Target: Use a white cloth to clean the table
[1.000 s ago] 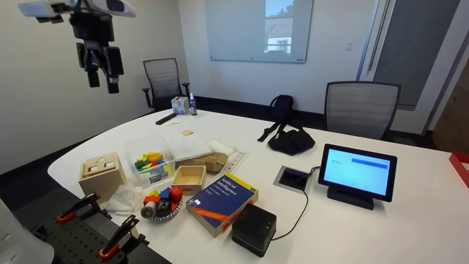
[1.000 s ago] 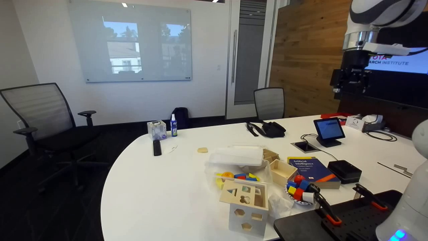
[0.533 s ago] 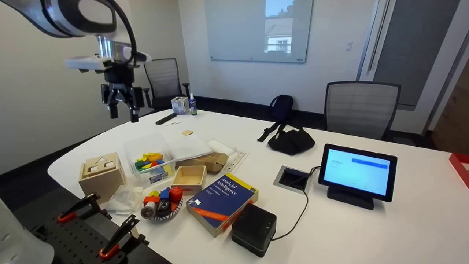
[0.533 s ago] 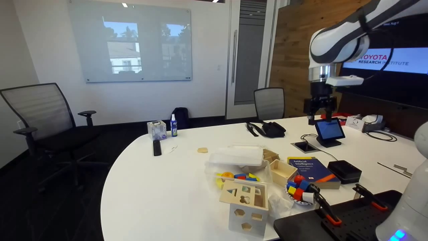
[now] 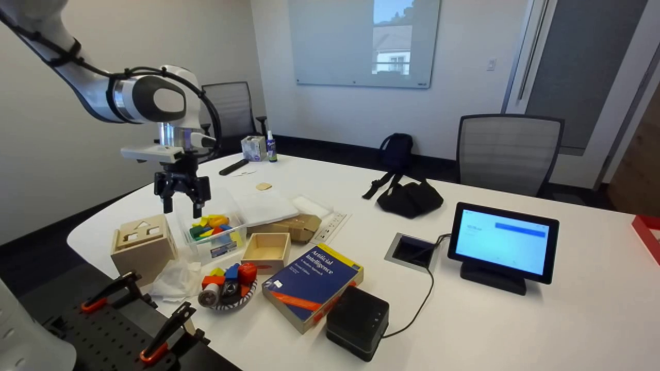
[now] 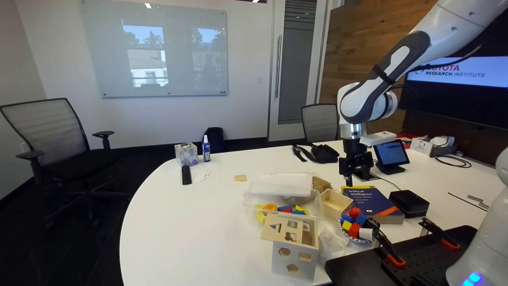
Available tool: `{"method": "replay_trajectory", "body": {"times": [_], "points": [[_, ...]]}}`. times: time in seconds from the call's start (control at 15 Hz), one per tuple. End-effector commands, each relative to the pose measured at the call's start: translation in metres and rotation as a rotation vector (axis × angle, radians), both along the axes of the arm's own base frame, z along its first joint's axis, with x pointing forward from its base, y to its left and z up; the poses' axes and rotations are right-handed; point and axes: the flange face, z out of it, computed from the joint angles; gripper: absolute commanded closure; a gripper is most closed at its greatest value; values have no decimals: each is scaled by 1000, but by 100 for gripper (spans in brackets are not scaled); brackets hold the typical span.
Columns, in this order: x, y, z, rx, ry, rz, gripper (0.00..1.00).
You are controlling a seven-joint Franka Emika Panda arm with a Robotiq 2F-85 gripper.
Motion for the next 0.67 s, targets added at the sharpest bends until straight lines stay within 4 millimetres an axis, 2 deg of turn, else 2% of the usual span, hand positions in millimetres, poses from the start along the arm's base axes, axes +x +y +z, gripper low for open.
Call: {"method": "replay_trajectory", "body": {"times": [0.0, 0.4, 0.6], "points": [[-6, 25, -37, -27, 23, 31, 0], [-15, 47, -105, -75, 56, 70, 0], [-16, 56, -131, -85, 66, 97, 0]]}}
